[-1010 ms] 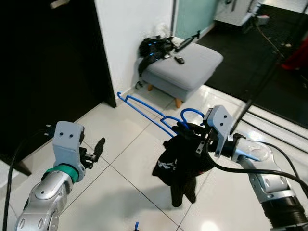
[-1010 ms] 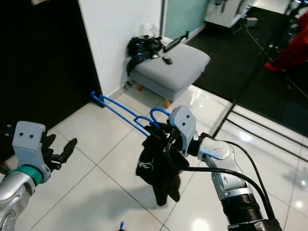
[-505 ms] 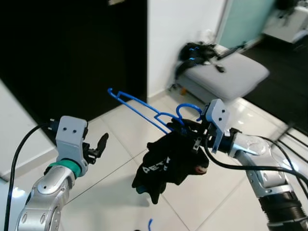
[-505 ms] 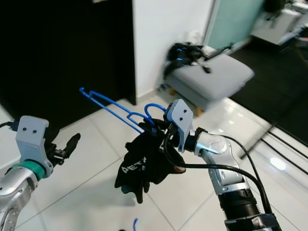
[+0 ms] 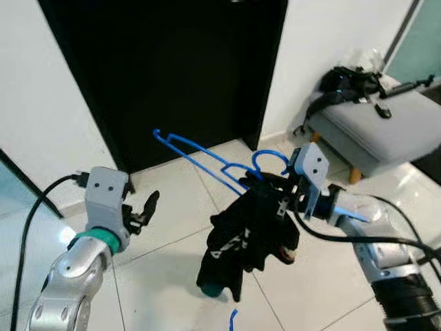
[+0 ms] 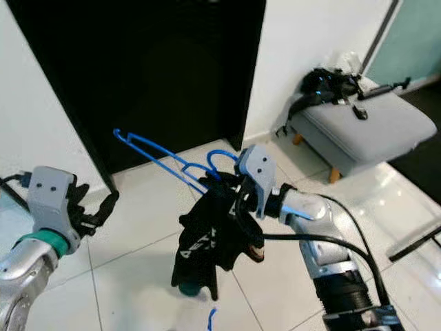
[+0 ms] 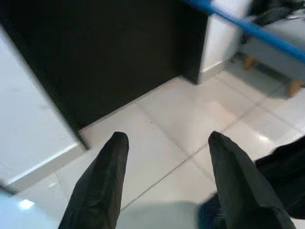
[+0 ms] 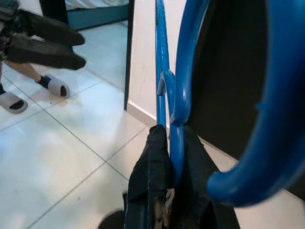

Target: Hang hanger

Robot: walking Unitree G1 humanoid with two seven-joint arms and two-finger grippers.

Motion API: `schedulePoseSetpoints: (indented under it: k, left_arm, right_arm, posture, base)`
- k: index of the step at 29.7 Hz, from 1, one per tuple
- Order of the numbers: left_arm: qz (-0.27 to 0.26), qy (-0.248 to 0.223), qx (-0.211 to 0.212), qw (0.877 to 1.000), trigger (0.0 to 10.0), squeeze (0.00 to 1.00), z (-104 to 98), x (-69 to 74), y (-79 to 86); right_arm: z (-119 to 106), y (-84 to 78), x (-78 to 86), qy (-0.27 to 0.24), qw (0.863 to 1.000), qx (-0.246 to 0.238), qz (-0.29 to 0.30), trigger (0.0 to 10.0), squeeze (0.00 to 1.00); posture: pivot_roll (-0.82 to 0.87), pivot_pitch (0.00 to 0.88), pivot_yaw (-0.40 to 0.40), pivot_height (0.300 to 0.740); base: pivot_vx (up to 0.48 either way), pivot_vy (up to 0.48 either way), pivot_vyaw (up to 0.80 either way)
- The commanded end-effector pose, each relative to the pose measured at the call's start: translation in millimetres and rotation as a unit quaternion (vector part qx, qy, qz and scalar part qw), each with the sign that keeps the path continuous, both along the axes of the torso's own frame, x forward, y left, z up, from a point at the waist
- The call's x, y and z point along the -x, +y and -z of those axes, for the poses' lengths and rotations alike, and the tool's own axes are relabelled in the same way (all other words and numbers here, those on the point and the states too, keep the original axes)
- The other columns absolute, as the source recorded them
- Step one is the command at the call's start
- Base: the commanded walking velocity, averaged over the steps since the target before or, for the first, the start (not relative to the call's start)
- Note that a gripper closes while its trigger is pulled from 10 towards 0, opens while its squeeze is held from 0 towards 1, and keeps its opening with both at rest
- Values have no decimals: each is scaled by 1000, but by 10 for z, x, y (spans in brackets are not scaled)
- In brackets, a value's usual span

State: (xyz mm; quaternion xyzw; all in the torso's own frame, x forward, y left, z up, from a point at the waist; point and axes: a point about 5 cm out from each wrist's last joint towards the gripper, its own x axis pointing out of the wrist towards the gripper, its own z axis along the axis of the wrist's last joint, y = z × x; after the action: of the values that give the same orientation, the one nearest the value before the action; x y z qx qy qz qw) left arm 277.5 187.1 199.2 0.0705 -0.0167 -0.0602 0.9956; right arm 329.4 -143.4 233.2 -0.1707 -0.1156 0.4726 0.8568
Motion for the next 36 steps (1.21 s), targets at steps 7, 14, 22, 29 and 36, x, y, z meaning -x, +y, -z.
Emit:
schedulePoseSetpoints:
  k: [7, 14, 22, 29, 36]
  left_arm:
    - [-10, 4, -2, 1000, 10000, 0, 42, -21, 32]
    - [-10, 3, -5, 1000, 10000, 0, 42, -50, 19]
    - [-2, 10, 0, 1000, 10000, 0, 57, -69, -23]
    - [-4, 6, -8, 1000, 10000, 0, 56, -84, -9]
    - [-4, 10, -4, 1000, 10000, 0, 62, -84, -14]
  right_arm:
    - [-25, 24, 20, 10, 999, -33, -11, 10000, 0]
    - [-21, 31, 34, 12, 999, -37, -14, 10000, 0]
    - [-20, 18, 49, 12, 999, -41, -14, 10000, 0]
    - [-36, 14, 52, 12, 999, -44, -14, 10000, 0]
    - [-39, 12, 55, 12, 999, -45, -15, 10000, 0]
  posture:
    - [-24, 149, 73, 740]
    - [-29, 147, 77, 740]
    - [-37, 142, 80, 740]
    - [-38, 141, 81, 740]
    - [-38, 142, 81, 740]
  base:
    - [0, -97, 380]
    - [69, -415, 0]
    - [0, -52, 0]
    - [0, -77, 0]
    - [0, -84, 0]
